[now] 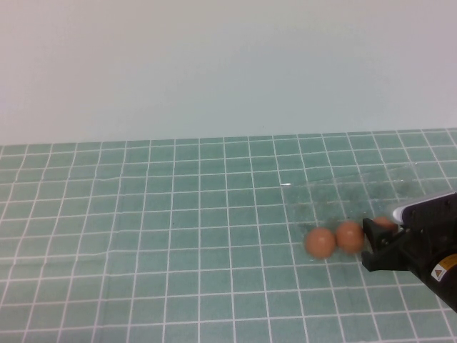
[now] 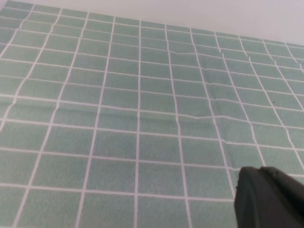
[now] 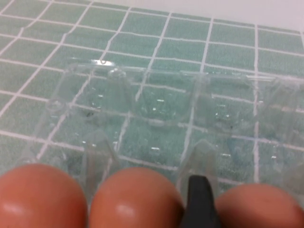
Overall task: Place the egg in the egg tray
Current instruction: Place the egg in the egg tray
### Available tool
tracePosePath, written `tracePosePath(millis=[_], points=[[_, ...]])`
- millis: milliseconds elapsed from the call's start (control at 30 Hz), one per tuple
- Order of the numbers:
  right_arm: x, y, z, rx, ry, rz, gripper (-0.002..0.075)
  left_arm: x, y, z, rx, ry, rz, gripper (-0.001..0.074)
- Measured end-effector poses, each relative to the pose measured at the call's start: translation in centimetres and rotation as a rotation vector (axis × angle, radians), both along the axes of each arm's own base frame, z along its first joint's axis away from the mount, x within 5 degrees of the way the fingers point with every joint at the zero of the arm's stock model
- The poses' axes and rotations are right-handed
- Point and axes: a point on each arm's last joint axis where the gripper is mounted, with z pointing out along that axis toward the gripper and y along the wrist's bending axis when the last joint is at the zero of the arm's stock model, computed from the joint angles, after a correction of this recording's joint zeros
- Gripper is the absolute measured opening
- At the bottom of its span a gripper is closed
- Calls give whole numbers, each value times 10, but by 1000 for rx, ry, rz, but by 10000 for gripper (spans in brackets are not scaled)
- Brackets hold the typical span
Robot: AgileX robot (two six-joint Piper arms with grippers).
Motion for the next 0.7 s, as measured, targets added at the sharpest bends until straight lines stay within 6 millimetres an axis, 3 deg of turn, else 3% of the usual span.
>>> tracePosePath(millis=[267, 400, 467, 633, 700], points=[[0, 1, 1, -1, -5, 12, 484, 0, 0, 0, 0, 0, 0, -4], [-2, 6, 22, -2, -61, 84, 448, 0, 0, 0, 0, 0, 0, -4], [-5, 8, 41, 0, -108, 118, 379, 0, 0, 0, 0, 0, 0, -4], [-20, 3, 89, 8, -167, 126, 88, 0, 0, 0, 0, 0, 0, -4], [-28, 0, 103, -5, -164, 127, 40, 0, 0, 0, 0, 0, 0, -4]])
